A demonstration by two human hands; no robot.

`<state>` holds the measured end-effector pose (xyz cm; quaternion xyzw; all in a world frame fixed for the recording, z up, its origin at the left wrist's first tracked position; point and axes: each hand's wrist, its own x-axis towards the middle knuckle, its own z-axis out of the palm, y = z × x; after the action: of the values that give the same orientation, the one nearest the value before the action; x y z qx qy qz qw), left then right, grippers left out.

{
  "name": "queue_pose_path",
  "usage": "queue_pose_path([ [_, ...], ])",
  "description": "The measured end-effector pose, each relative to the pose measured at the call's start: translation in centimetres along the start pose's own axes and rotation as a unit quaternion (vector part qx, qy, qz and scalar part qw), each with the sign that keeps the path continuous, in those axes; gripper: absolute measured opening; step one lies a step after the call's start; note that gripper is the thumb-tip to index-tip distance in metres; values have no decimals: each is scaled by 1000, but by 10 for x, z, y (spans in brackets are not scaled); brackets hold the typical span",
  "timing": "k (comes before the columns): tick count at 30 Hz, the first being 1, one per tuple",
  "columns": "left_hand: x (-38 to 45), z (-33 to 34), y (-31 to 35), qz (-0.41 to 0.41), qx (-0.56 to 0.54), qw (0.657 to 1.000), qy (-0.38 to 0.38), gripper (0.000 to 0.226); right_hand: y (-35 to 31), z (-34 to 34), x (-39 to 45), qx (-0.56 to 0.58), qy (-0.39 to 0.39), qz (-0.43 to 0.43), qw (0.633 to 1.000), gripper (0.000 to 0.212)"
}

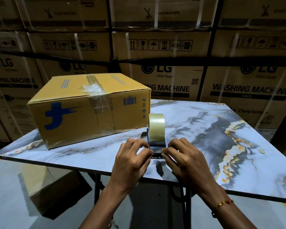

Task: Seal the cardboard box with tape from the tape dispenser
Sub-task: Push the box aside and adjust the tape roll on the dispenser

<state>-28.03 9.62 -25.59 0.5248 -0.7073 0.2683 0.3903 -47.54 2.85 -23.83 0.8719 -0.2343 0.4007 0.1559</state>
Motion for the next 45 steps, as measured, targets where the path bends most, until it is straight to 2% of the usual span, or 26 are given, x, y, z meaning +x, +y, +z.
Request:
queue_pose_path([
  [4,-1,0,0,-3,-10,1000,-9,6,-2,0,3,-2,-13,6,1000,19],
  [9,-2,-1,0,5,-33,999,-22,6,-9,7,11,-26,-37,-53,998,6],
  [15,0,-1,0,-7,-39,999,-21,8,-5,7,8,-28,-27,-20,999,10],
  [19,0,-2,0,-20,-52,998,-14,8,-5,6,7,-4,-16,7,1000,21],
  [24,-1,-1,-1,-24,-55,998,-19,7,-6,1,8,55,-22,55,997,13],
  [27,-2,-1,-2,-35,-71,997,-21,7,-6,-3,7,94,-7,82,992,16],
  [32,-3,0,-2,-38,-82,995,-30,8,-4,2,8,61,-64,51,995,19],
  [45,-1,2,-2,-78,-69,993,-62,14,-3,5,6,23,-45,39,998,4],
])
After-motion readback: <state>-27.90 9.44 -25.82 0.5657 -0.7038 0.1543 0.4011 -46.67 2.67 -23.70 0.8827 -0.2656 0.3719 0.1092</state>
